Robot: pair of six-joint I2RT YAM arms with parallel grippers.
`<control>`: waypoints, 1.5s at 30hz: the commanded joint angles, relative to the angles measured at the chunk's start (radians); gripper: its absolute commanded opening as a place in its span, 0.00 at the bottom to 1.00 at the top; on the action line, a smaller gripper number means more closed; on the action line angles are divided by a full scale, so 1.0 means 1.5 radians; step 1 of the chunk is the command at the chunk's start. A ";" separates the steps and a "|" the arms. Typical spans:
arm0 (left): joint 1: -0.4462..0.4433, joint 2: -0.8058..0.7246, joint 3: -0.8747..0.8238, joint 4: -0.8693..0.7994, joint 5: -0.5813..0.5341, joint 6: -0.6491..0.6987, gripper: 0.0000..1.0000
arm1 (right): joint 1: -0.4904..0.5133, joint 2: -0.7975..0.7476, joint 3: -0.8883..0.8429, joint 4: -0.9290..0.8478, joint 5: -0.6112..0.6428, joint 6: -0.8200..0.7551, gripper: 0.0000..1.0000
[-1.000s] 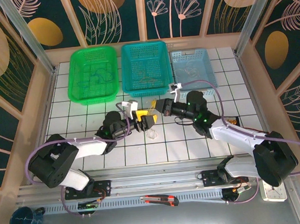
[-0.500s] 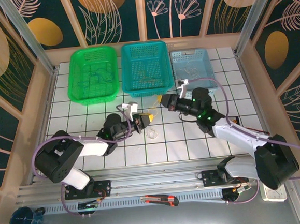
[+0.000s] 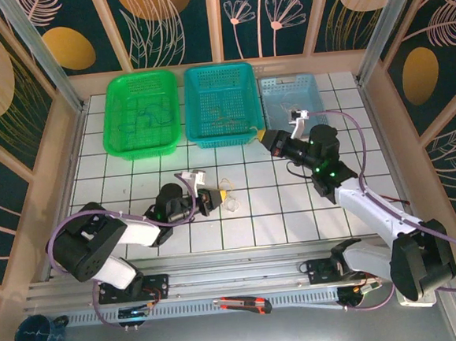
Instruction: Untangle the cables
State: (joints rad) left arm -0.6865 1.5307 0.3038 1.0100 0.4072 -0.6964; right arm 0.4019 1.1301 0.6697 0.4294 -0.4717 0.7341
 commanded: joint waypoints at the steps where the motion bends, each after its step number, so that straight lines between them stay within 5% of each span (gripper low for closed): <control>1: -0.003 0.002 0.011 -0.006 -0.005 0.006 0.00 | 0.001 0.019 0.007 0.001 0.010 -0.023 0.00; 20: -0.002 -0.114 -0.006 -0.039 -0.068 -0.033 0.00 | -0.002 0.500 0.394 -0.075 0.032 -0.108 0.00; 24: -0.002 -0.135 0.000 -0.056 -0.090 -0.035 0.00 | -0.001 0.556 0.463 -0.123 0.021 -0.131 0.52; 27: -0.002 -0.143 0.012 -0.069 -0.102 -0.040 0.00 | 0.000 0.538 0.457 -0.127 0.017 -0.140 0.61; 33: -0.002 -0.151 0.034 -0.086 -0.133 -0.058 0.00 | 0.020 0.376 0.323 -0.081 0.016 -0.141 0.63; 40: -0.002 -0.126 0.080 -0.128 -0.124 -0.075 0.00 | 0.115 0.184 0.160 -0.074 0.038 -0.202 0.65; 45: -0.003 -0.108 0.109 -0.157 -0.102 -0.067 0.00 | 0.176 0.135 0.122 -0.102 0.063 -0.252 0.67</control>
State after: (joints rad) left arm -0.6865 1.3518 0.4335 0.8089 0.2295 -0.7910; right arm 0.6453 1.3487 0.8860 0.2966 -0.4160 0.4282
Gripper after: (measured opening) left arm 0.049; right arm 0.665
